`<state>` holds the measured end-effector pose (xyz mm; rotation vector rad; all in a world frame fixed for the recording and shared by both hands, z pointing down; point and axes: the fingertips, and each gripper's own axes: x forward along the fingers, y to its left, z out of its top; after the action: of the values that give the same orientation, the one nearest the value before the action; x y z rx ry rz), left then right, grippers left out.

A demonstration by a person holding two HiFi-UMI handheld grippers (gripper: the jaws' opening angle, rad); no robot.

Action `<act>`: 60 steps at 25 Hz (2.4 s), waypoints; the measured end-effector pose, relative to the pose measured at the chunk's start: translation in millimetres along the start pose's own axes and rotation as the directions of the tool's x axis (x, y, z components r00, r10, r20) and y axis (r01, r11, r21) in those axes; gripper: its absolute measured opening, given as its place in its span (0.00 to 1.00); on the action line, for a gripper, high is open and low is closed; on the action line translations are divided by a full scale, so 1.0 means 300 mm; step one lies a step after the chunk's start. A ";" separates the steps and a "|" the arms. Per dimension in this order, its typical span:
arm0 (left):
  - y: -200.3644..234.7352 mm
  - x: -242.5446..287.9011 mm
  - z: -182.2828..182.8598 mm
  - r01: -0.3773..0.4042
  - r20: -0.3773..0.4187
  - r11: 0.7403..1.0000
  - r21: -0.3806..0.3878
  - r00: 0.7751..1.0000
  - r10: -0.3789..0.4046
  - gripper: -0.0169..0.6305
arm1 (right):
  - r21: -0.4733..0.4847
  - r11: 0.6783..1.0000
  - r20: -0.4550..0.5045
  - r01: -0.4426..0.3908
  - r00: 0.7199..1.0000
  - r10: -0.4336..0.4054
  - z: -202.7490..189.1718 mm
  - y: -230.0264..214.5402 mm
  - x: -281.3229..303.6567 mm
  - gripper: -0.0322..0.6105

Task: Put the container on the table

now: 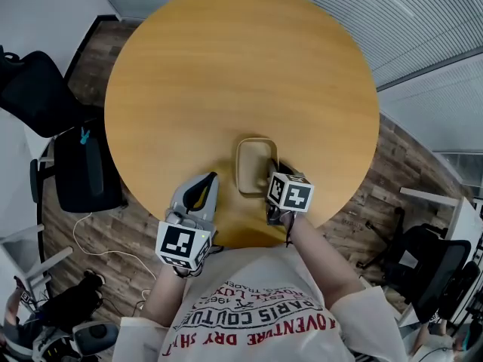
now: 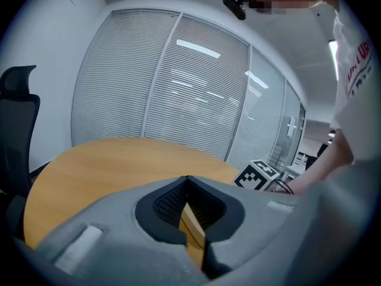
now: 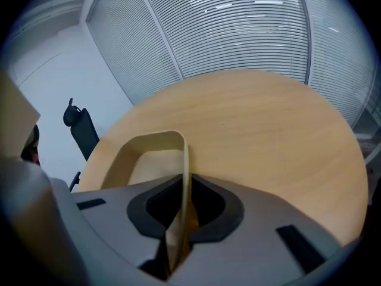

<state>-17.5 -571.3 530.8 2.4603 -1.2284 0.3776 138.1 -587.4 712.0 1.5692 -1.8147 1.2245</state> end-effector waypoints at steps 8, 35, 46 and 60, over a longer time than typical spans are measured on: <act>-0.002 -0.049 0.009 0.001 0.019 1.000 0.009 1.000 -0.001 0.02 | -0.044 0.999 0.045 -0.009 0.999 0.011 0.008 0.039 -0.063 0.17; -0.151 -0.381 0.160 0.057 0.202 0.989 0.135 0.976 -0.084 0.02 | -0.159 0.987 0.593 0.031 0.802 0.070 0.126 0.226 -0.766 0.06; -0.124 -0.442 0.216 0.021 0.260 0.988 0.154 0.964 -0.061 0.02 | -0.340 0.933 0.688 0.120 0.708 0.160 0.132 0.335 -0.935 0.06; -0.153 -0.447 0.192 -0.016 0.250 0.990 0.142 0.968 -0.021 0.02 | -0.413 0.905 0.649 0.100 0.730 0.216 0.107 0.322 -0.948 0.06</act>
<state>-54.7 -475.7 417.4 2.6986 -1.3387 0.1602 126.5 -461.7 437.7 1.8286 -2.3769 0.1769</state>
